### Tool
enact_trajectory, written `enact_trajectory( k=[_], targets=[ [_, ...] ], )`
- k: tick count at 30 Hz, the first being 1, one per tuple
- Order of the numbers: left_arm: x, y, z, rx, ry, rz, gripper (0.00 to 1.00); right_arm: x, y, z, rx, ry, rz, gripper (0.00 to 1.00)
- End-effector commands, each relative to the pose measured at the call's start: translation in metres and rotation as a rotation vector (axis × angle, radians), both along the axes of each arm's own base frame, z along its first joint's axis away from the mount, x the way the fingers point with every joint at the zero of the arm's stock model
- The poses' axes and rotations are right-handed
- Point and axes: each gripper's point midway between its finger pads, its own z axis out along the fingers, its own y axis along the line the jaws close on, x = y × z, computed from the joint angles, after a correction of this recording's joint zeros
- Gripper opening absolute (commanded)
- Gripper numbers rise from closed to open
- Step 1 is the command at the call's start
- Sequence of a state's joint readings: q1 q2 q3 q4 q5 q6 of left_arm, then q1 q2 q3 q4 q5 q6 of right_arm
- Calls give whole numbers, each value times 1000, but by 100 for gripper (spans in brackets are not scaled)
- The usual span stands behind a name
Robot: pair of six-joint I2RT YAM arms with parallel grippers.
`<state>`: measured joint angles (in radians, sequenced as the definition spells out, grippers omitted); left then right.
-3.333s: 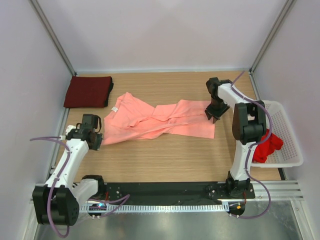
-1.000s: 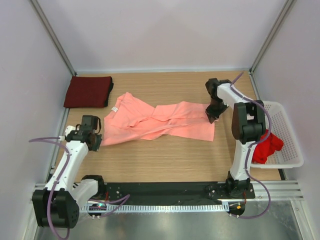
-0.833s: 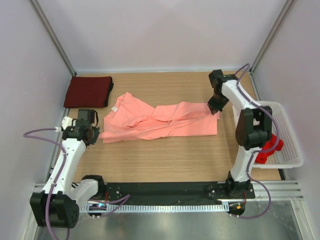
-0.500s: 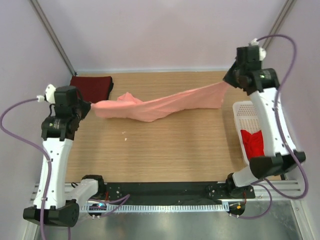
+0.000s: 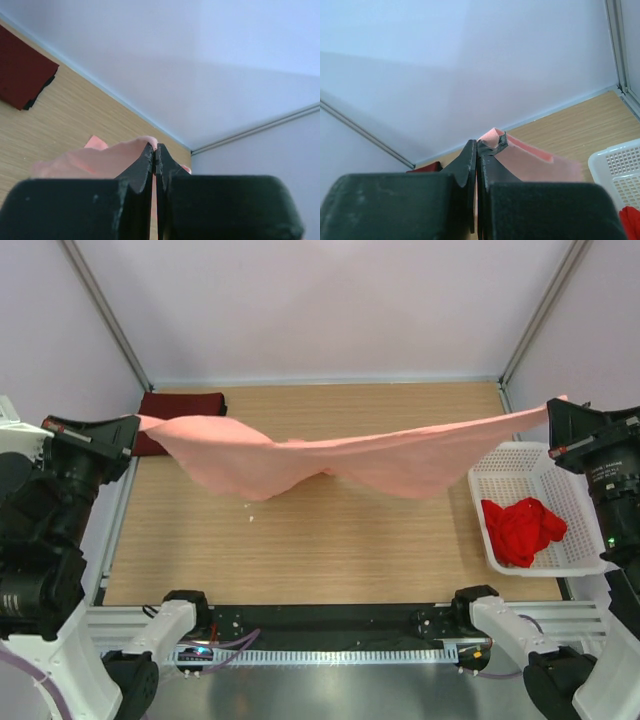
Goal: Fold and stack the t-shirts
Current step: Flatten the tshirt out
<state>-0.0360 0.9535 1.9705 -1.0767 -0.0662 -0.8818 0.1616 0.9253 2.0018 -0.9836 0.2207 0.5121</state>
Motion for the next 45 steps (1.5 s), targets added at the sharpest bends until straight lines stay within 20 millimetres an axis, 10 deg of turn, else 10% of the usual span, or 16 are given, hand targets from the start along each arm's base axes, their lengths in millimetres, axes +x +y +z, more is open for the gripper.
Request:
enact_trajectory(
  k=[1, 7, 14, 16, 17, 18, 20, 27, 35, 38, 39, 45],
  targets=[
    [15, -7, -26, 22, 94, -46, 1, 39, 12, -24, -37, 95, 32, 1],
    [92, -3, -64, 61, 207, -23, 0, 107, 28, -51, -57, 160, 66, 1],
    [200, 15, 16, 6, -108, 114, 1, 240, 41, -20, -60, 43, 17, 1],
    [221, 20, 51, 0, -177, 148, 1, 254, 39, 15, -63, -42, -6, 1],
    [227, 20, 61, 2, -201, 150, 0, 285, 41, -6, -82, 16, -14, 1],
    [215, 19, 96, -2, -285, 140, 0, 275, 38, 30, -74, -67, -21, 1],
    [231, 16, 97, 14, -284, 125, 0, 285, 40, 30, -95, -57, -14, 1],
    [182, 25, 113, 68, -374, 164, 0, 233, 21, 52, -168, -127, -72, 1],
    [162, 25, -8, 119, -142, 149, 0, 212, 16, -33, -285, 77, -50, 1],
    [134, 18, -40, 91, -89, 107, 0, 197, 10, -106, -296, 270, -50, 1],
    [122, 14, -73, 92, -16, 81, 0, 194, 7, -151, -311, 378, -51, 1],
    [73, 0, -210, 48, 330, -3, 0, 121, 0, -279, -250, 709, -46, 1]
  ],
)
